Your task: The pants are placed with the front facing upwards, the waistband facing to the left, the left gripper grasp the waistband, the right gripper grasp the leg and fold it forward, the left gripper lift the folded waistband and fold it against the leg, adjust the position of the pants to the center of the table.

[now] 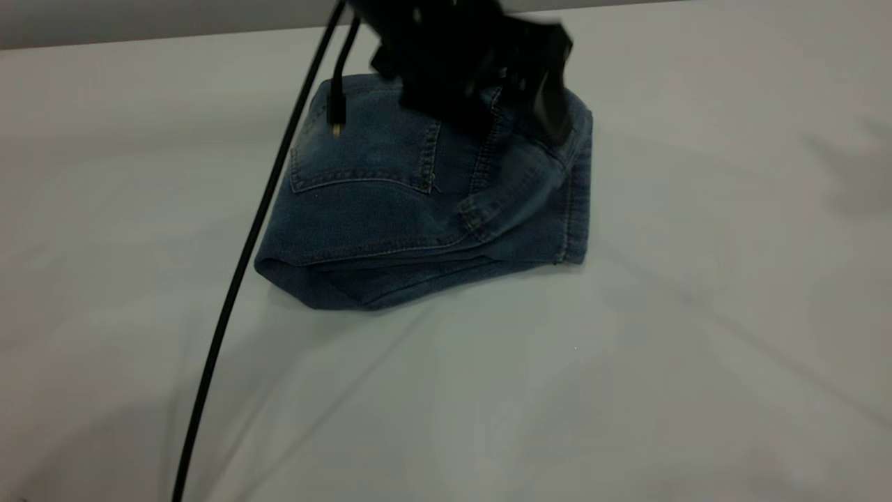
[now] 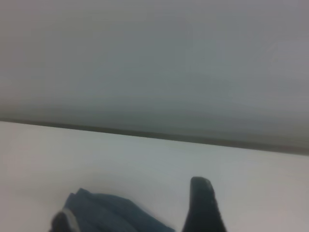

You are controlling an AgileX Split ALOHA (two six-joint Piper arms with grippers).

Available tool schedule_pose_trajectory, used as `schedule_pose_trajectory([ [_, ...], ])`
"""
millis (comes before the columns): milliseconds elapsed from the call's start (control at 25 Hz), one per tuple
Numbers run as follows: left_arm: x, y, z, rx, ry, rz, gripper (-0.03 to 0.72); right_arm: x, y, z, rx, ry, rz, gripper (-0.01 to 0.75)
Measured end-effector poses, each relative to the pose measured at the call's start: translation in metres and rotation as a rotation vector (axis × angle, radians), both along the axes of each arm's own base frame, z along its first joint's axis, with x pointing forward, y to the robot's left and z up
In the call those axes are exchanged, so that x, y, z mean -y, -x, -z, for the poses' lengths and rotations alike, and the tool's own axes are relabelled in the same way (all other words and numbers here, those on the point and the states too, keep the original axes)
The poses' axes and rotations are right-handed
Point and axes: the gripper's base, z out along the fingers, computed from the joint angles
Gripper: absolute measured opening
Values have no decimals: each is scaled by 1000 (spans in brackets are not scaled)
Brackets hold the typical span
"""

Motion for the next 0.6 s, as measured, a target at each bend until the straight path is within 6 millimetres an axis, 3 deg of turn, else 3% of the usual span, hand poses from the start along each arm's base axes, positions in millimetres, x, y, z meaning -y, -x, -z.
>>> schedule_pose_trajectory([
  [120, 1, 1, -33, 74, 5, 91, 653, 1, 0, 1, -7, 2, 10, 413],
  [320, -9, 10, -105, 194, 21, 182, 631, 1, -4, 7, -47, -17, 12, 413],
  [480, -38, 21, -163, 344, -18, 200, 603, 2, -16, 29, -139, -43, 8, 413],
  [600, -73, 29, -210, 479, -44, 126, 592, 1, -26, 50, -205, -88, -6, 413],
])
